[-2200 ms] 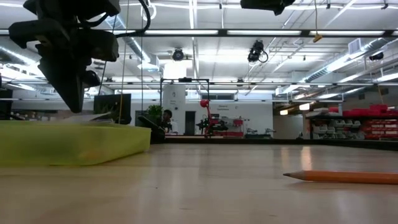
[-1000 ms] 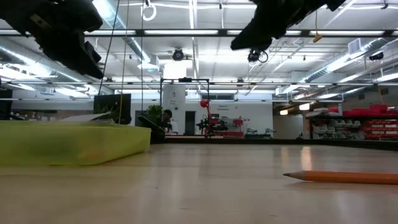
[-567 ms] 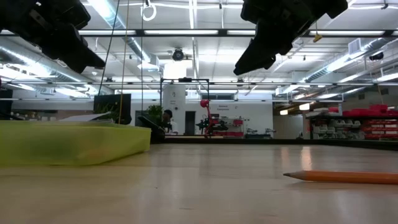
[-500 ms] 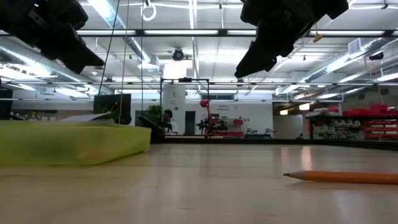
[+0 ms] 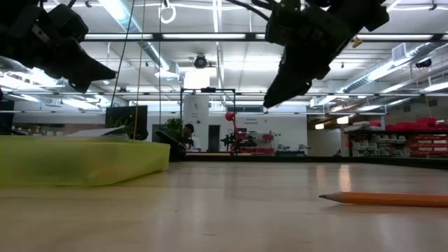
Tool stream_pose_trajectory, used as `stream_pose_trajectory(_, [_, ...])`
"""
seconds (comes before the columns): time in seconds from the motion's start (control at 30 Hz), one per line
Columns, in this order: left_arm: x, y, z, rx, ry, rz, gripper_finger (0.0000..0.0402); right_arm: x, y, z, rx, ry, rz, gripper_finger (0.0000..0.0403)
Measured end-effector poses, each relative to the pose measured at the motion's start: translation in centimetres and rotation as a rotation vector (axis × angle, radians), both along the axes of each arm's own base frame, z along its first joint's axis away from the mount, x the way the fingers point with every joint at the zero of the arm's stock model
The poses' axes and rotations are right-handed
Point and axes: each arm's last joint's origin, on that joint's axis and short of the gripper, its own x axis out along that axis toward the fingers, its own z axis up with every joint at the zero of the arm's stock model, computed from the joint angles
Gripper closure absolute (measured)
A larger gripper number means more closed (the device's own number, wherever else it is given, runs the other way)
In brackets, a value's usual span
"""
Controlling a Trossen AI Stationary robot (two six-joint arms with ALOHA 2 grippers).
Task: Pack school essentials
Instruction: Put the orange pencil into the yellow pencil box
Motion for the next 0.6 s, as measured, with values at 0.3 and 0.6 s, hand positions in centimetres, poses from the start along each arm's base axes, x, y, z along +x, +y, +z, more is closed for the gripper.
stream_pose_trajectory(0.3, [-0.5,0.1,-1.2,-0.014,-0.062,0.0,0.04,1.5,0.2,-1.4,-0.012,0.047,0.003,0.026])
stream_pose_trajectory(0.6, [-0.5,0.0,-2.3,-0.036,-0.089,-0.014,0.04,1.7,0.3,-1.6,-0.007,0.035,0.001,0.026])
